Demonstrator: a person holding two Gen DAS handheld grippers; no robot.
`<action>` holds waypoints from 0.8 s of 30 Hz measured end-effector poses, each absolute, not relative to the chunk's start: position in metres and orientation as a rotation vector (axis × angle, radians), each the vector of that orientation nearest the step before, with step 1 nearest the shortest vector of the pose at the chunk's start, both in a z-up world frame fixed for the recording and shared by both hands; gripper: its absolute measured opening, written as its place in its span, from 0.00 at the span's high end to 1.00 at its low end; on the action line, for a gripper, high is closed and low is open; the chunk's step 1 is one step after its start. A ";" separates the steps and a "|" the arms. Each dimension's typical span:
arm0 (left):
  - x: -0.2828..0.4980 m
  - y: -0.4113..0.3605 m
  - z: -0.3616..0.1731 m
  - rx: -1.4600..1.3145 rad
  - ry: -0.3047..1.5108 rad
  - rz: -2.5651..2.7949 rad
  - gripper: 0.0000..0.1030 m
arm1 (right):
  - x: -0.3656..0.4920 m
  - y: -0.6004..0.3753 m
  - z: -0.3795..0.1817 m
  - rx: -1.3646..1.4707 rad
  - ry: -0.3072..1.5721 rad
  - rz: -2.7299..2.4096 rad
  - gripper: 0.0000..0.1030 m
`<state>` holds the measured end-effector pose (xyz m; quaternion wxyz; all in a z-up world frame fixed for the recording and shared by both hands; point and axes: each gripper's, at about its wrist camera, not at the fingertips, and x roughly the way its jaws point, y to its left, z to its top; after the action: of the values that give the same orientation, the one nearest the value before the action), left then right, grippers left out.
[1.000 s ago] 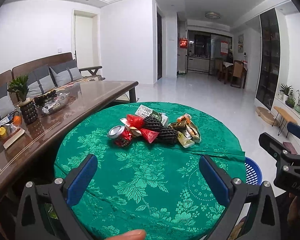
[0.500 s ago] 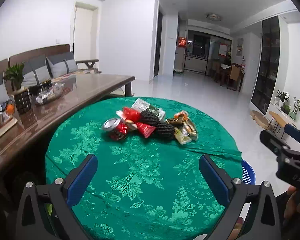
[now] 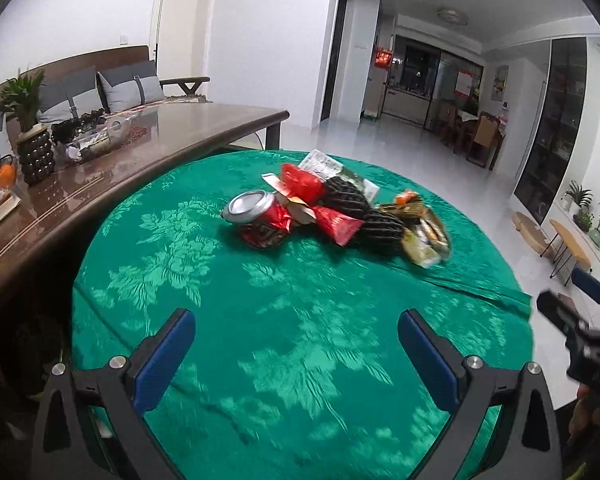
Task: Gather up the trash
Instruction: 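Grasp the crushed red soda can with left tool while right tool grasps snack packets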
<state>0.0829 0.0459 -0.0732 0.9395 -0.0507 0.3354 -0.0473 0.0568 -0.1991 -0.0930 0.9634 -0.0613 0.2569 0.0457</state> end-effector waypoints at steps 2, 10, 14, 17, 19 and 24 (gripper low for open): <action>0.099 0.047 -0.077 -0.102 0.696 -0.093 0.00 | 0.070 -0.197 -0.102 -0.150 0.531 0.127 0.00; 0.181 0.053 -0.102 -0.111 0.727 -0.013 0.00 | 0.138 -0.201 -0.128 -0.220 0.631 0.249 0.00; 0.216 0.044 -0.117 -0.073 0.760 0.020 0.00 | 0.177 -0.216 -0.139 -0.184 0.671 0.314 0.00; 0.231 0.043 -0.125 -0.062 0.775 0.045 0.00 | 0.205 -0.236 -0.145 -0.080 0.732 0.374 0.00; 0.237 0.044 -0.128 -0.057 0.778 0.051 0.00 | 0.219 -0.242 -0.145 -0.027 0.765 0.406 0.03; 0.245 0.055 -0.134 -0.098 0.800 0.044 0.00 | 0.258 -0.228 -0.155 -0.019 0.864 0.495 0.31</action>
<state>0.2448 0.0554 -0.1336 0.9196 -0.0476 0.3894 0.0212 0.2580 -0.2284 -0.1551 0.8785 -0.0092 0.4145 0.2373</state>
